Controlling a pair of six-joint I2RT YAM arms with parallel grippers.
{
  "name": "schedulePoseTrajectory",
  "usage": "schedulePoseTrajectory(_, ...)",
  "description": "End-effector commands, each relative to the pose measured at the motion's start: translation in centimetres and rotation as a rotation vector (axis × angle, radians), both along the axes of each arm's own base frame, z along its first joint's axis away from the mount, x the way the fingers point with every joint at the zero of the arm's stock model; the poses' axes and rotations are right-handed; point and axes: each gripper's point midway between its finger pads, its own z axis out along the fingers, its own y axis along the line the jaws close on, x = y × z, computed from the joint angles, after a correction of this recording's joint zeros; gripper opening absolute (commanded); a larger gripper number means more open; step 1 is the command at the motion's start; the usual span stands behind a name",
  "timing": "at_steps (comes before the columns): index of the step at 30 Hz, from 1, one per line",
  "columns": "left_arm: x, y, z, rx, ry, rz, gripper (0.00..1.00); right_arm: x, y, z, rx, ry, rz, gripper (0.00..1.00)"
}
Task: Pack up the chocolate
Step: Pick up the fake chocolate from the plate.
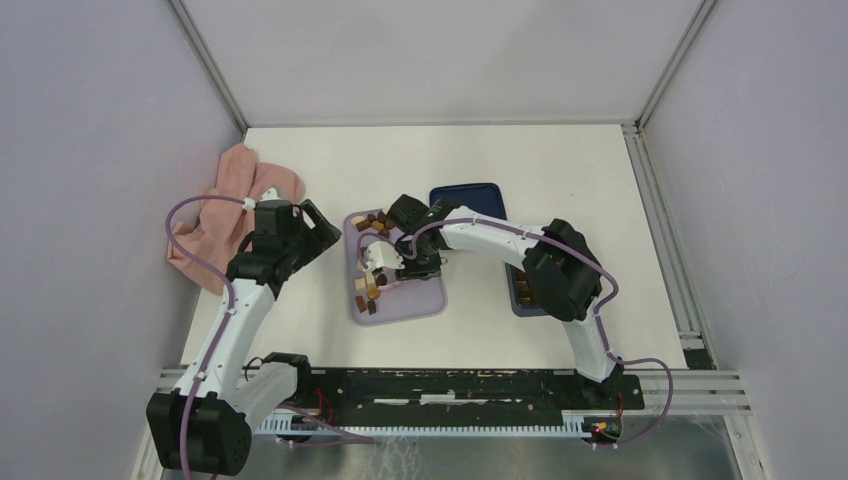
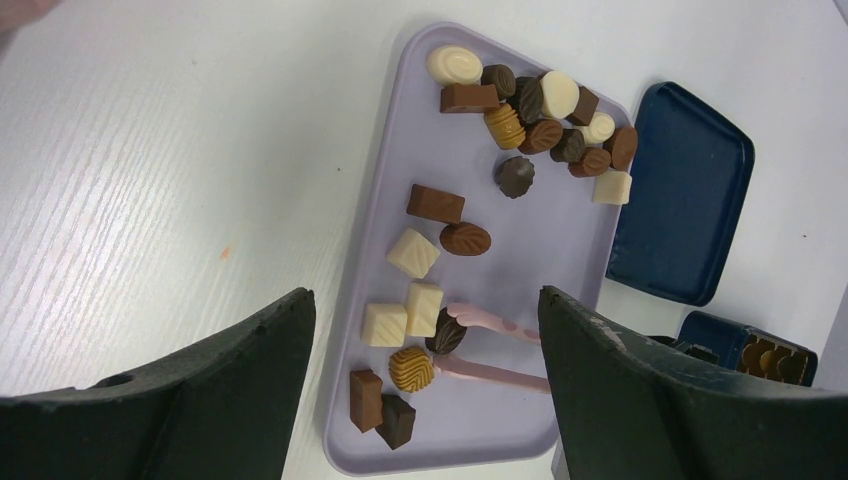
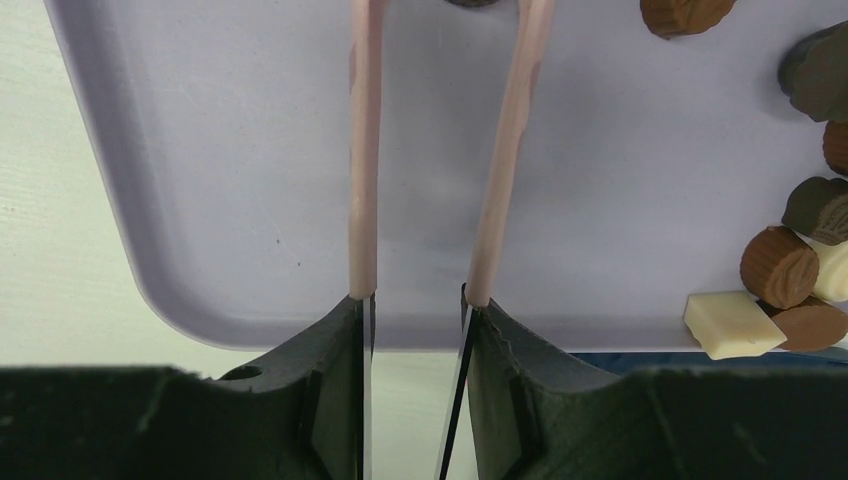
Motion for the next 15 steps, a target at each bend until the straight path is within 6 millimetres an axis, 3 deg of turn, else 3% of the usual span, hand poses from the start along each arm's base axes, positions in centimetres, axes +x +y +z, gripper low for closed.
schedulePoseTrajectory(1,0.4,0.0,0.9,-0.019,-0.034,0.023,0.87,0.5,0.9,0.6,0.011,-0.029,0.005,0.41)
schedulePoseTrajectory(10,0.4,-0.1,1.0,-0.021,-0.038,0.021,0.87,0.6,0.7,1.2,0.009,-0.047,0.001,0.38)
schedulePoseTrajectory(15,0.4,-0.1,1.0,-0.022,-0.039,0.021,0.87,0.6,-0.3,1.6,-0.001,-0.079,-0.005,0.38)
